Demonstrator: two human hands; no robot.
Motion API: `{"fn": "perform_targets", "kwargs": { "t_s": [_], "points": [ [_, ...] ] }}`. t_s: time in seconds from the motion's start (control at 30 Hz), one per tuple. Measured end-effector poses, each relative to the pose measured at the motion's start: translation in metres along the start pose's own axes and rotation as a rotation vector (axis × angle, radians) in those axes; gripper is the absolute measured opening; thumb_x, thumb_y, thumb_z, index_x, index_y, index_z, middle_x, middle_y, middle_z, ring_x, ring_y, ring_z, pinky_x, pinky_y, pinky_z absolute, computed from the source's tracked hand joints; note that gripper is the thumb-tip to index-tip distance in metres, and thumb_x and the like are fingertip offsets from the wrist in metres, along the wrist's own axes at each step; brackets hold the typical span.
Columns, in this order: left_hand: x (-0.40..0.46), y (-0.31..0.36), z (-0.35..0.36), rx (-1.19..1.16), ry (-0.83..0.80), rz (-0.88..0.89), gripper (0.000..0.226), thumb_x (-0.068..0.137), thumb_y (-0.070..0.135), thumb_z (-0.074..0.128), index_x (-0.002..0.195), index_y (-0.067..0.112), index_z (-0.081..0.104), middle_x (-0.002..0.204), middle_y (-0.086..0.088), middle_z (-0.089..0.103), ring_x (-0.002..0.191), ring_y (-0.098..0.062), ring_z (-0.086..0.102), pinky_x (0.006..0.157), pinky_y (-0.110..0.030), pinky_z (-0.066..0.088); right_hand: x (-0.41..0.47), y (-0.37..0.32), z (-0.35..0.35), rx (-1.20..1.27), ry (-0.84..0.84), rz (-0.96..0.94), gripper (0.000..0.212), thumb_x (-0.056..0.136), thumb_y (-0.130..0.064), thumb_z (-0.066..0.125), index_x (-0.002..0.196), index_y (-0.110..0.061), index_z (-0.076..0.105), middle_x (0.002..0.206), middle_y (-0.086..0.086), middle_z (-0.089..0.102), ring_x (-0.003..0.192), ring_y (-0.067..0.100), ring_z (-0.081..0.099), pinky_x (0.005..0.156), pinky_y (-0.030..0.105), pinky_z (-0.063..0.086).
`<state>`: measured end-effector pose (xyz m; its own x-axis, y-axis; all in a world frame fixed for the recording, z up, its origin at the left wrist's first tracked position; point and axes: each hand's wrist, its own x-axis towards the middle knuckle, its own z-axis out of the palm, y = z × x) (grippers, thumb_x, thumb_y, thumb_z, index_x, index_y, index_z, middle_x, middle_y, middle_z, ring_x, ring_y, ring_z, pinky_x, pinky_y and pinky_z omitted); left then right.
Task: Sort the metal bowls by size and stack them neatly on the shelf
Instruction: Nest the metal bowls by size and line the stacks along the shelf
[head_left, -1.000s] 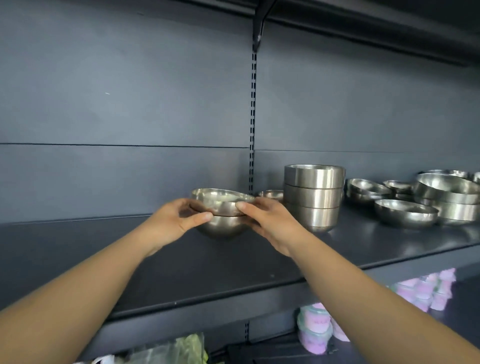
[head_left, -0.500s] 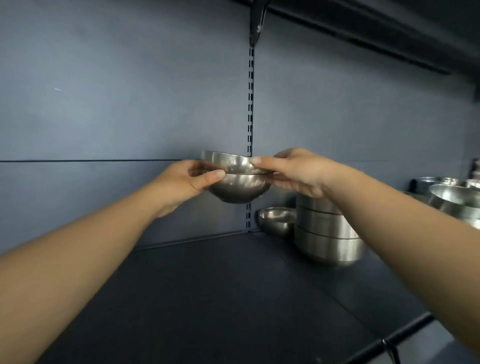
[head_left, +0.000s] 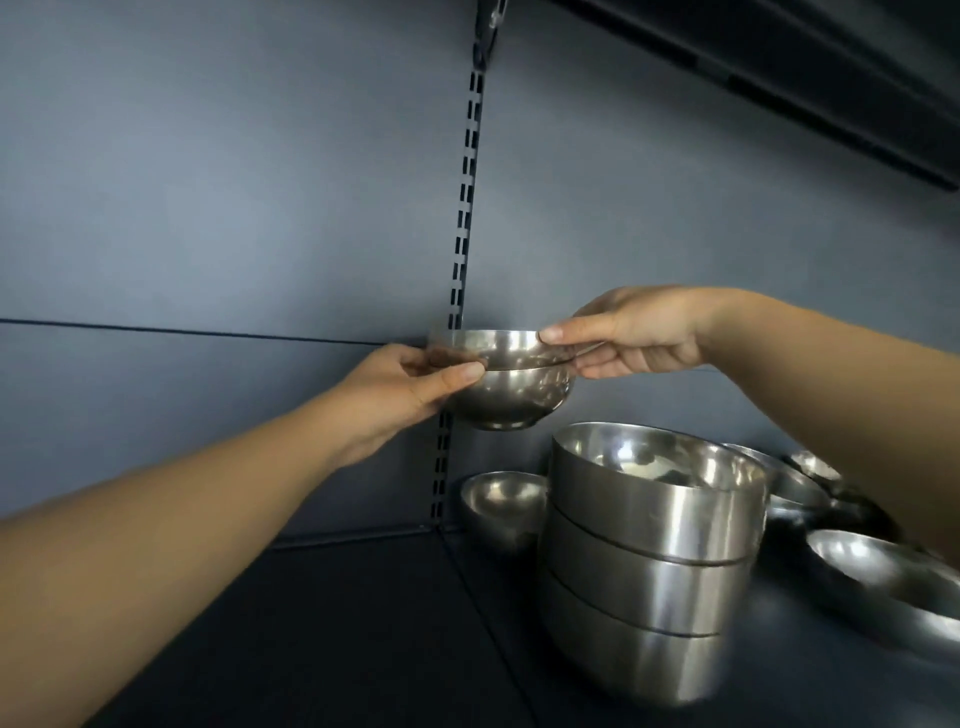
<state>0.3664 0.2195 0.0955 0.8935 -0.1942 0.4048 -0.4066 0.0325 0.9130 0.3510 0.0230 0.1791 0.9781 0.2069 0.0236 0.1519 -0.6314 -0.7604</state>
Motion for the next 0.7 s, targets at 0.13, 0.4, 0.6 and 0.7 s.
{"fn": "perform_targets", "kwargs": {
  "t_s": [0.13, 0.4, 0.6, 0.7],
  "points": [
    [0.007, -0.011, 0.006, 0.101, 0.06, -0.001, 0.012, 0.08, 0.017, 0.065, 0.075, 0.022, 0.055, 0.083, 0.004, 0.059, 0.083, -0.005, 0.055, 0.091, -0.025, 0.045, 0.02, 0.01, -0.011, -0.067, -0.121, 0.02, 0.049, 0.057, -0.038, 0.064, 0.099, -0.014, 0.062, 0.098, -0.001, 0.068, 0.089, 0.007, 0.063, 0.083, 0.016, 0.049],
    [0.011, -0.045, -0.002, 0.275, 0.035, -0.031, 0.06, 0.037, 0.057, 0.068, 0.086, 0.026, 0.055, 0.094, 0.009, 0.063, 0.095, -0.002, 0.057, 0.086, -0.019, 0.044, 0.039, 0.032, -0.008, -0.146, -0.27, 0.126, 0.059, 0.045, -0.042, 0.072, 0.098, -0.018, 0.059, 0.105, 0.002, 0.062, 0.095, 0.011, 0.061, 0.092, 0.022, 0.048],
    [0.01, -0.066, -0.003, 0.203, -0.026, -0.024, 0.036, 0.058, 0.043, 0.071, 0.085, 0.025, 0.056, 0.092, 0.01, 0.063, 0.089, 0.004, 0.055, 0.075, -0.01, 0.04, 0.047, 0.043, 0.001, -0.211, -0.324, 0.173, 0.069, 0.025, -0.057, 0.086, 0.081, -0.019, 0.072, 0.091, 0.0, 0.065, 0.086, 0.01, 0.06, 0.085, 0.02, 0.048],
    [0.012, -0.073, -0.002, 0.175, -0.065, -0.028, 0.032, 0.055, 0.04, 0.07, 0.081, 0.024, 0.06, 0.09, 0.006, 0.067, 0.087, -0.002, 0.06, 0.08, -0.015, 0.044, 0.045, 0.046, 0.006, -0.289, -0.305, 0.23, 0.068, 0.046, -0.052, 0.081, 0.1, -0.015, 0.065, 0.105, 0.0, 0.069, 0.104, 0.015, 0.062, 0.1, 0.031, 0.044]
  ]
}}
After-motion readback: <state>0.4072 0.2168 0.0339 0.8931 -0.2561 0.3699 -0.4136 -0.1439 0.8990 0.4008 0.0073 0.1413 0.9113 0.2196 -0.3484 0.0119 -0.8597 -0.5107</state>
